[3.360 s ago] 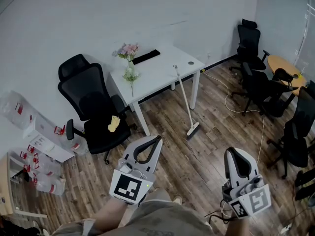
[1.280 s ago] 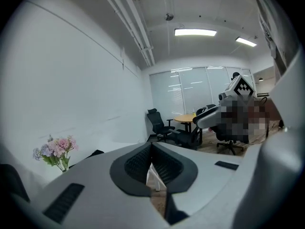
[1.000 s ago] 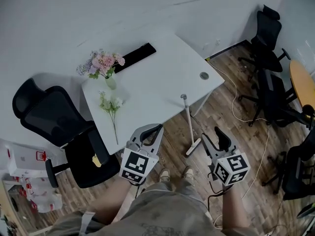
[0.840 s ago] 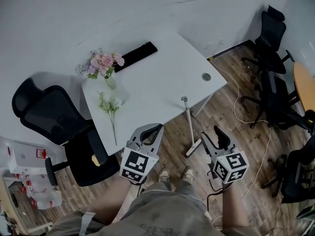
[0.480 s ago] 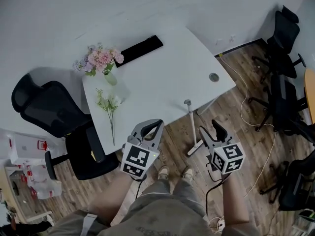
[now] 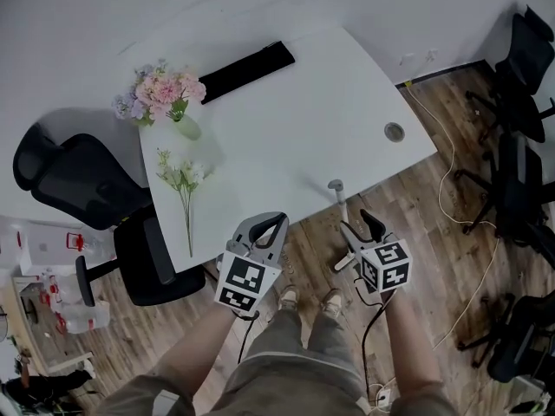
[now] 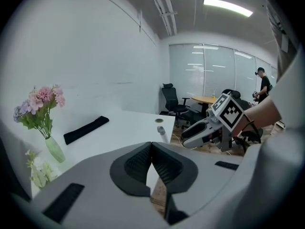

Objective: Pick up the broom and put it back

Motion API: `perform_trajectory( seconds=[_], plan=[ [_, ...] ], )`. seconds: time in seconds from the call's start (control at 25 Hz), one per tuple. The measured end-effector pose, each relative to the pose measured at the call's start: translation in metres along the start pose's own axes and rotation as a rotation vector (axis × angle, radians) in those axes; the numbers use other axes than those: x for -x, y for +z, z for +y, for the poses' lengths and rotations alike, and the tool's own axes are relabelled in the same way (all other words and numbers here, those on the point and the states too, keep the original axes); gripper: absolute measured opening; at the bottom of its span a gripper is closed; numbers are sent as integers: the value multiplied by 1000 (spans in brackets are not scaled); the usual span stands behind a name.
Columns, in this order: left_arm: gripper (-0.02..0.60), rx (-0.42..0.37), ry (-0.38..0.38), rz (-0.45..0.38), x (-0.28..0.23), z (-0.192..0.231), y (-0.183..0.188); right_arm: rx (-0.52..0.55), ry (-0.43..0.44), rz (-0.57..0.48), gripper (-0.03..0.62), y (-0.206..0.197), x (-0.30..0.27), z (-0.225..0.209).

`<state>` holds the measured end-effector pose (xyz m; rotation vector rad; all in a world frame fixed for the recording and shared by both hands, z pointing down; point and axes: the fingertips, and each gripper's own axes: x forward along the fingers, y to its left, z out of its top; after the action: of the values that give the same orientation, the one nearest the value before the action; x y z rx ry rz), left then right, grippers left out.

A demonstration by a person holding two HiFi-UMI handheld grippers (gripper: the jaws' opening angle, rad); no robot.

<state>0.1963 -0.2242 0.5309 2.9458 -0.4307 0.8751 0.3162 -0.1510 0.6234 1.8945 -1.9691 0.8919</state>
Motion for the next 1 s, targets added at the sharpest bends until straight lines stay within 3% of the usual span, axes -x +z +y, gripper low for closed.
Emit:
perform_trajectory(
  seconds=[0.4, 0.68, 0.84, 1.0],
  plan=[
    [17, 19, 8, 44, -38, -4, -50, 2, 15, 73, 235, -58, -67, -31],
    [17, 22, 28, 58, -44, 1, -77, 42, 4, 45, 227, -70, -93, -37],
    [17, 30, 44, 59, -39, 2, -84, 58, -19, 21, 129, -71, -96, -39],
    [17, 35, 53, 62, -28, 3, -87, 81, -28, 25, 123, -72, -88, -33]
  ],
)
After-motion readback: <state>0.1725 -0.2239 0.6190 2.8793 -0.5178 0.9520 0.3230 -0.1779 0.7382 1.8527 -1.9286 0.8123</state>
